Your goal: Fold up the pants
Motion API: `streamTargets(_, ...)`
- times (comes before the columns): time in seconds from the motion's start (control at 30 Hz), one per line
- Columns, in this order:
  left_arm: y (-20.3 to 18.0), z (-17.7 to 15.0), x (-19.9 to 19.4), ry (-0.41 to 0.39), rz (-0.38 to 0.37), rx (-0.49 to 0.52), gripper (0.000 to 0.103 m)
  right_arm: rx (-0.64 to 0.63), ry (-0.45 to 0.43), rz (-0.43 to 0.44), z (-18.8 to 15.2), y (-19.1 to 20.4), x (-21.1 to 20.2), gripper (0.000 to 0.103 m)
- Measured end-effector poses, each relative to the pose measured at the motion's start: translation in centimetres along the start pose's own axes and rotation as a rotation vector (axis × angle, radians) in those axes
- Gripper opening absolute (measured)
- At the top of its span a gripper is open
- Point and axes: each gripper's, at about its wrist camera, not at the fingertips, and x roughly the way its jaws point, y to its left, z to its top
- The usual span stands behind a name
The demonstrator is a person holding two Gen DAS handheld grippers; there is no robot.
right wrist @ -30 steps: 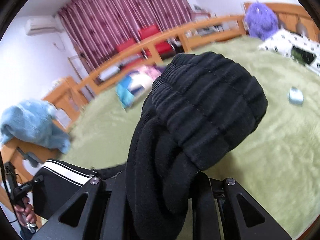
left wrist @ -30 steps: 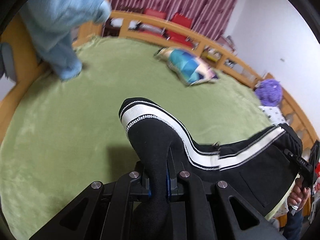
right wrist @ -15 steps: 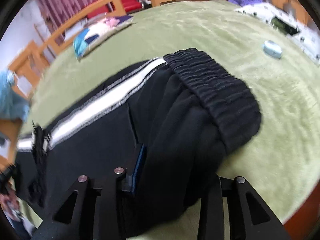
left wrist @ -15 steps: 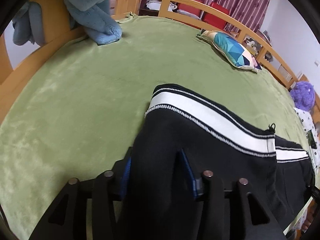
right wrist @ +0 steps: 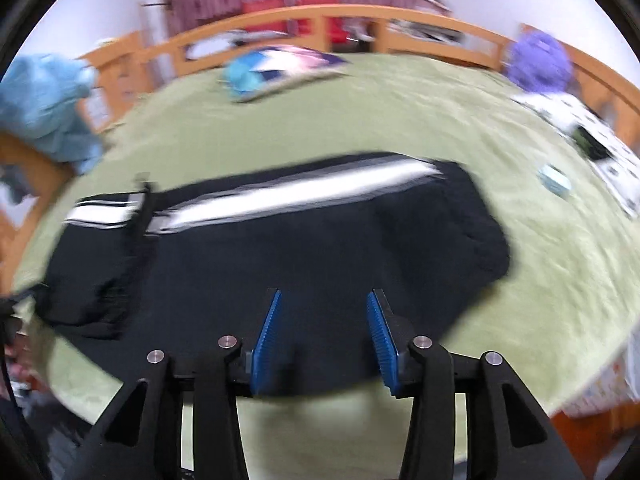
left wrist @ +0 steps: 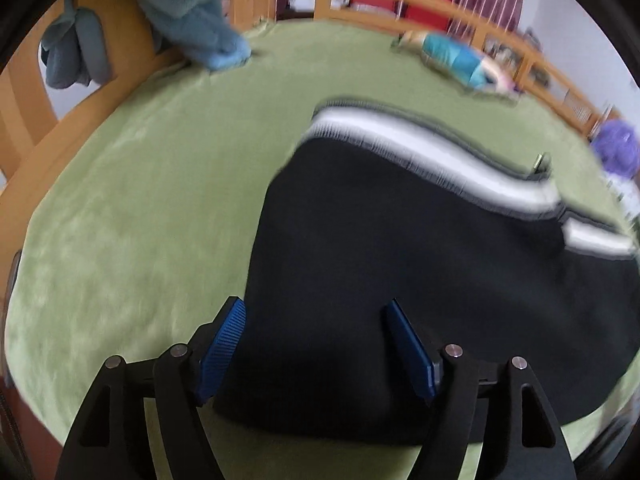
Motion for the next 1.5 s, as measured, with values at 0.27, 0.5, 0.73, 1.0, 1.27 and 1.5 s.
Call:
streamTargets(0.27,3.7,-2.5,-2.5,-0.002,-0.142,-0.128,0.072,-0.059,0.058,0.373,-0.6,12.2,4.6,0.046)
streamTargets(0.5,5.5,-4.3,-3.4,-0.021,-0.243,-0.202,0.072,-0.044,0.147,0.361,-3.3,17.3,9.5,0.029)
streamTargets(0.73,6.7,-4.2,-1.3,-0.029,-0.300,-0.300,0.076,-0.100,0.167,0.407,-4.3,16.7,7.7,0.031)
streamTargets(1.0,4.7,-2.9,-1.3,-0.083,-0.249,-0.317,0.040,-0.146,0.032,0.303,-4.0,12.0,2.8,0.046)
streamTargets(1.27,-5.6,0.8,-8.8,-0.254,-0.179,0.000,0.017,-0.120,-0.011,0.099,-4.0,5.6,1.3,0.046)
streamTargets(1.5,-17.4,1.1,-11.3,-0.276,-0.291,0.191,0.016,-0.063,-0.009,-0.014,-3.3,1.6,-0.6,0.046)
